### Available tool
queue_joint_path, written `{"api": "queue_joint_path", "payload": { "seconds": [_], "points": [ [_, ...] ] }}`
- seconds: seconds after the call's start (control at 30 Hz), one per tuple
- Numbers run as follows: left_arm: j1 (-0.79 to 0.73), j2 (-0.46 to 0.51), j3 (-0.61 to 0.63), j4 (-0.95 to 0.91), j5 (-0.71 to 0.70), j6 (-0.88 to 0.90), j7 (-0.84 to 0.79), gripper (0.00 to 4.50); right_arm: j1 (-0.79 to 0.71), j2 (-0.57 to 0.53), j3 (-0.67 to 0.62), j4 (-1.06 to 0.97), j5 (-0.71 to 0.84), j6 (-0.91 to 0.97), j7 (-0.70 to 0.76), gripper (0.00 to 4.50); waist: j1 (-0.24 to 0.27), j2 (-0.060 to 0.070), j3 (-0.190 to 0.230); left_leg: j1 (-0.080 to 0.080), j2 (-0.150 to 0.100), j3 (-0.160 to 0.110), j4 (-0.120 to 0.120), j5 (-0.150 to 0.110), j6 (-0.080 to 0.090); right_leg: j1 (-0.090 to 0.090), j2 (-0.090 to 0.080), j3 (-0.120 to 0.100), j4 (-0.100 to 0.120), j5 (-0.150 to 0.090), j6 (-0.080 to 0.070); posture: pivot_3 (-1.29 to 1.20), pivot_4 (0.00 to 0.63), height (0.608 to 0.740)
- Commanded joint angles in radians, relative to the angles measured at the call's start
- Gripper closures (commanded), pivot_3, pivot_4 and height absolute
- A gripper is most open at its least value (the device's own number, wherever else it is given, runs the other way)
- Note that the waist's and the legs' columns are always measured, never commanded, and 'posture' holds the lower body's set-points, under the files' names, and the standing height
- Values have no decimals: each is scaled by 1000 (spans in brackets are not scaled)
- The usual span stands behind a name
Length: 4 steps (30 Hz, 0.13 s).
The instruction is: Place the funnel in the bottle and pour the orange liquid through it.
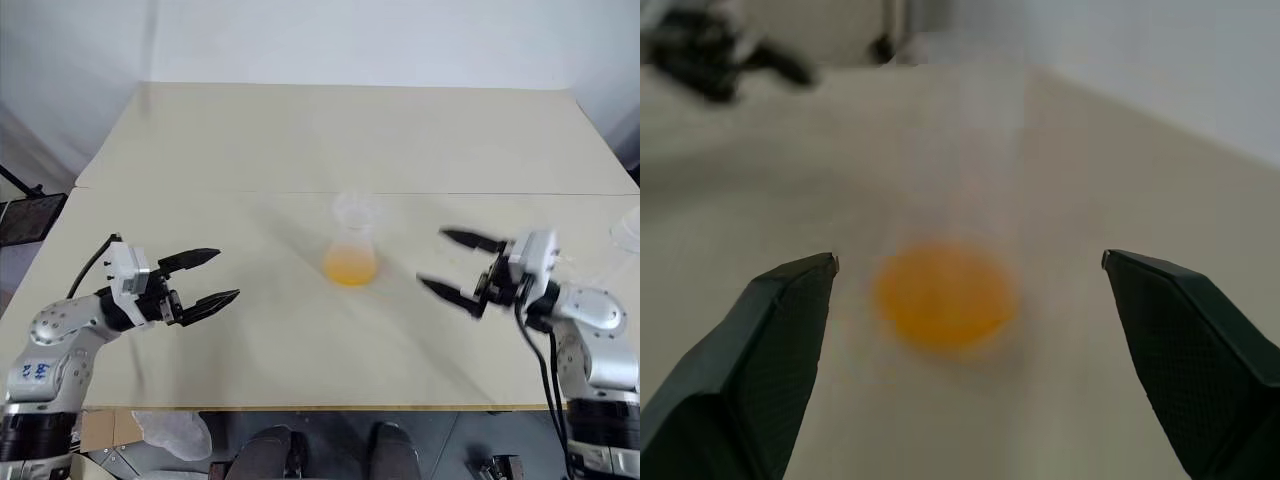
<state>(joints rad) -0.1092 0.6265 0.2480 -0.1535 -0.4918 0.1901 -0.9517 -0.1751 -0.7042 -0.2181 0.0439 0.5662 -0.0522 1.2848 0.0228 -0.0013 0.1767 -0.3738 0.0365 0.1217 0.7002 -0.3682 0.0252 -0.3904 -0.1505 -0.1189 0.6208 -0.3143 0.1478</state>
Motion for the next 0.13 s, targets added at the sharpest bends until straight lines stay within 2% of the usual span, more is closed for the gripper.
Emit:
{"api": "queue_joint_path", "payload": {
  "seconds": [0.03,0.13],
  "points": [
    [37,-4,24,-65,24,-49,37,0,-13,-14,-27,50,-6,-83,69,68,-3,0,0,1,0,1,0,0,0,0,0,1,0,0,0,0,150,740],
    [59,-7,25,-77,30,-69,50,0,-26,-14,-29,96,-8,-115,98,68,-5,0,0,3,1,2,0,0,0,0,0,2,1,0,0,0,150,740]
  ]
}}
